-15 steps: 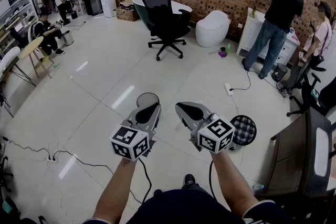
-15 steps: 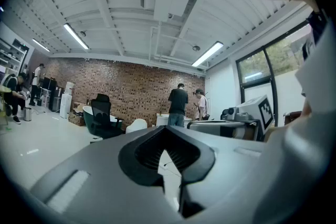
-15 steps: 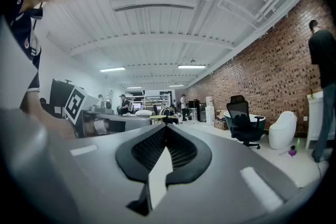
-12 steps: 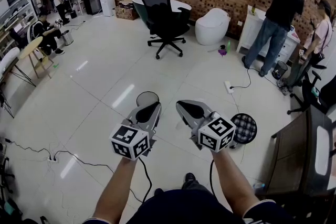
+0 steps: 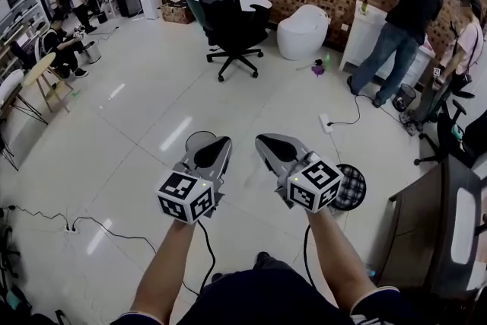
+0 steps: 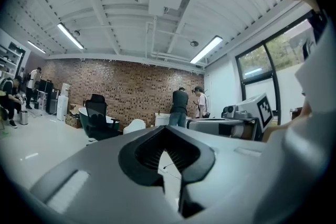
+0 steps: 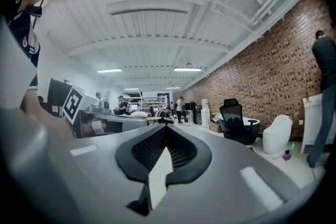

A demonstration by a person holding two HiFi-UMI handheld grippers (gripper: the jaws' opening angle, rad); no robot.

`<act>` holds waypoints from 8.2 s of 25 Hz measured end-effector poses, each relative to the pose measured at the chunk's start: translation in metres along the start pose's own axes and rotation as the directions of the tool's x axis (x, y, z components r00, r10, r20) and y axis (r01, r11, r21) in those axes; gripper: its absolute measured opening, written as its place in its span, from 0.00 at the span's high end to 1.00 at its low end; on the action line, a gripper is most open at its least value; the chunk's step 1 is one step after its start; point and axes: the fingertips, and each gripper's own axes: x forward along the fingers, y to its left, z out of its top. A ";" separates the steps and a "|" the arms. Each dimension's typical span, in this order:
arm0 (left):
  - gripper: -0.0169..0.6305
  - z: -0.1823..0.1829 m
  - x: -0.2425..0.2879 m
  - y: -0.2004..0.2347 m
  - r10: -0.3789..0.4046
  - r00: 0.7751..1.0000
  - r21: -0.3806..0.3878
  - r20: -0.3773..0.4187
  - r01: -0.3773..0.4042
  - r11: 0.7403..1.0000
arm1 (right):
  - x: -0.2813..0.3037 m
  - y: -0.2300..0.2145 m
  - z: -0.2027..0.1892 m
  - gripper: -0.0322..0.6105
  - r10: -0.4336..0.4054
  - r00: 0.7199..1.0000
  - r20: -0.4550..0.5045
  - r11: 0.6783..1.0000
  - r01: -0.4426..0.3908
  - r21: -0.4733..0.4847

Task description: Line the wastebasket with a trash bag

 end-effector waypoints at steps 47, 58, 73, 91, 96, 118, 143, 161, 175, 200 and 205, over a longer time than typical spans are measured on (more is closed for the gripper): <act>0.96 -0.052 0.308 0.092 -0.306 0.943 -0.014 -0.129 0.307 0.952 | 0.046 -0.310 -0.047 0.95 -0.441 0.893 -0.093 0.895 0.446 0.035; 0.96 -0.163 0.343 0.082 -0.286 0.943 -0.004 -0.170 0.289 0.957 | 0.033 -0.350 -0.145 0.95 -0.411 0.898 -0.155 0.909 0.417 0.010; 0.91 -0.491 0.371 0.118 -0.206 0.931 -0.058 -0.300 0.198 0.979 | -0.005 -0.407 -0.457 0.95 -0.419 0.849 -0.321 0.892 0.451 0.030; 0.79 -0.779 0.365 0.152 -0.111 0.871 -0.050 -0.479 0.099 0.994 | -0.039 -0.478 -0.737 0.86 -0.467 0.770 -0.435 0.853 0.523 0.009; 0.72 -0.836 0.349 0.167 -0.089 0.821 -0.058 -0.564 0.067 0.996 | -0.037 -0.490 -0.789 0.83 -0.458 0.750 -0.477 0.849 0.528 0.014; 0.96 -0.882 0.366 0.186 -0.087 0.801 -0.066 -0.593 0.059 0.996 | -0.081 -0.529 -0.913 0.67 -0.435 0.647 -0.626 0.793 0.604 0.074; 0.96 -0.812 0.373 0.227 -0.017 0.845 0.054 -0.534 0.054 0.997 | -0.028 -0.527 -0.858 0.95 -0.367 0.758 -0.539 0.881 0.469 0.059; 0.96 -0.632 0.332 0.309 0.195 0.920 0.145 -0.339 -0.153 0.977 | 0.112 -0.500 -0.655 0.95 -0.205 0.936 -0.287 0.977 0.214 0.000; 0.96 -0.590 0.181 0.358 0.436 0.836 0.132 -0.334 -0.417 0.899 | 0.216 -0.392 -0.608 0.95 0.086 0.956 -0.279 0.995 -0.098 -0.027; 0.96 -0.449 0.073 0.409 0.690 0.711 0.215 -0.136 -0.659 0.721 | 0.335 -0.287 -0.483 0.95 0.315 0.939 -0.139 0.938 -0.330 -0.102; 0.96 -0.423 0.080 0.438 0.679 0.728 0.213 -0.097 -0.651 0.729 | 0.364 -0.275 -0.457 0.95 0.323 0.940 -0.110 0.936 -0.335 -0.109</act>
